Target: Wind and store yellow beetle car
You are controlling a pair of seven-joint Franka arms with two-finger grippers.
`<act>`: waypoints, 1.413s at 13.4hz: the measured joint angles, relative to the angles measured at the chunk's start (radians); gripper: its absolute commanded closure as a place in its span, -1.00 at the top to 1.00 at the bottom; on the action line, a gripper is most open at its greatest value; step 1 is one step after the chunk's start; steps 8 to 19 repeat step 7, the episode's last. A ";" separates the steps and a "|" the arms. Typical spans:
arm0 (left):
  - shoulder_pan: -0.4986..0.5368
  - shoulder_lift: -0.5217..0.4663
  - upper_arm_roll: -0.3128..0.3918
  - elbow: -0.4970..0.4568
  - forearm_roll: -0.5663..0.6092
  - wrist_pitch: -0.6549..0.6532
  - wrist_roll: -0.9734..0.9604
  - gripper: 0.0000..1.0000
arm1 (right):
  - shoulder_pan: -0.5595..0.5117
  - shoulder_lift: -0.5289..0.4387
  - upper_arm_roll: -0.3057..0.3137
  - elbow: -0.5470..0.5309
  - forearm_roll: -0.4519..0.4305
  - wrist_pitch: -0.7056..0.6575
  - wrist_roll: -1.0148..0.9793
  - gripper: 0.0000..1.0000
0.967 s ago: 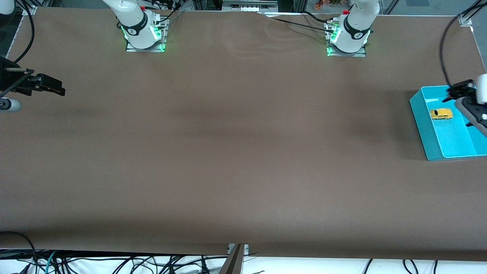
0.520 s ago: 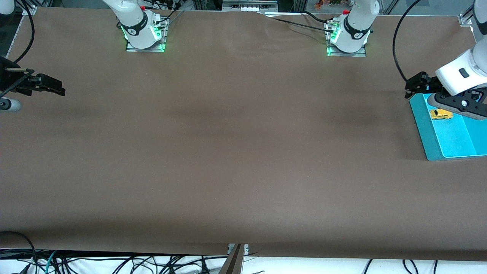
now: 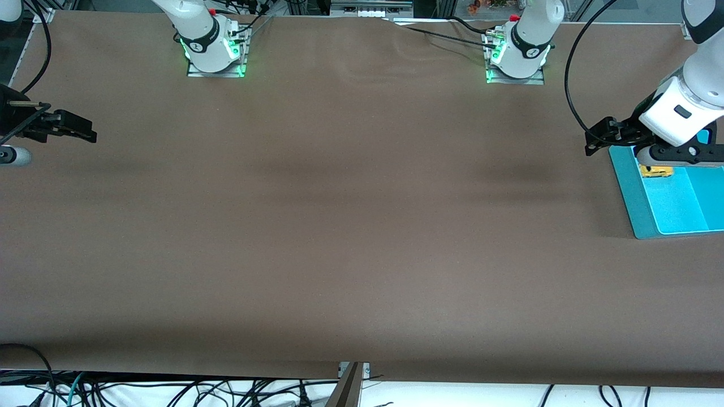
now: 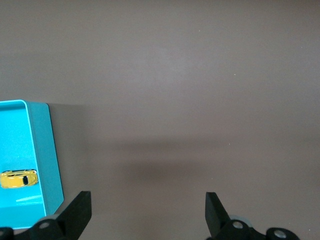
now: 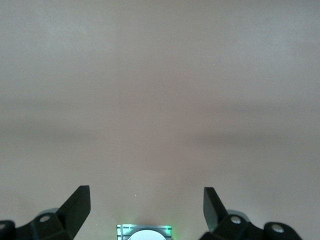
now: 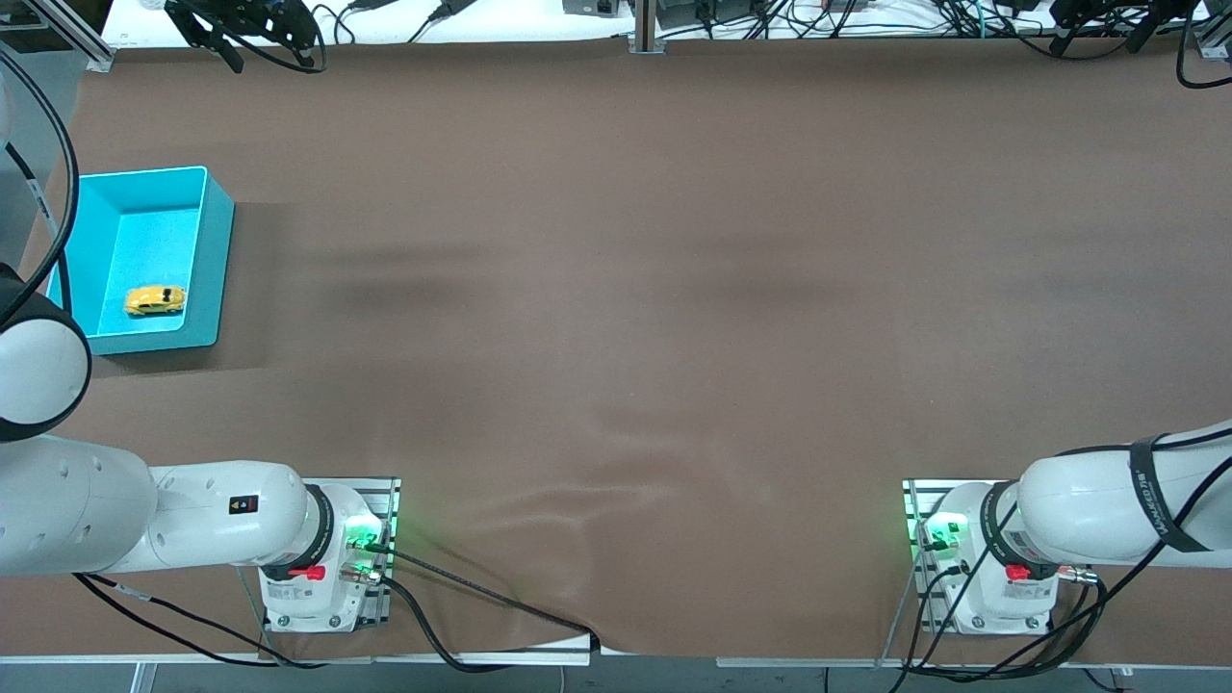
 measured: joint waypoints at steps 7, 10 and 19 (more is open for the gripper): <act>-0.078 0.000 0.096 -0.004 -0.020 -0.010 -0.002 1.00 | 0.000 0.004 0.000 0.000 0.000 0.008 0.000 1.00; -0.078 0.000 0.096 -0.004 -0.020 -0.010 -0.002 1.00 | 0.000 0.004 0.000 0.000 0.000 0.008 0.000 1.00; -0.078 0.000 0.096 -0.004 -0.020 -0.010 -0.002 1.00 | 0.000 0.004 0.000 0.000 0.000 0.008 0.000 1.00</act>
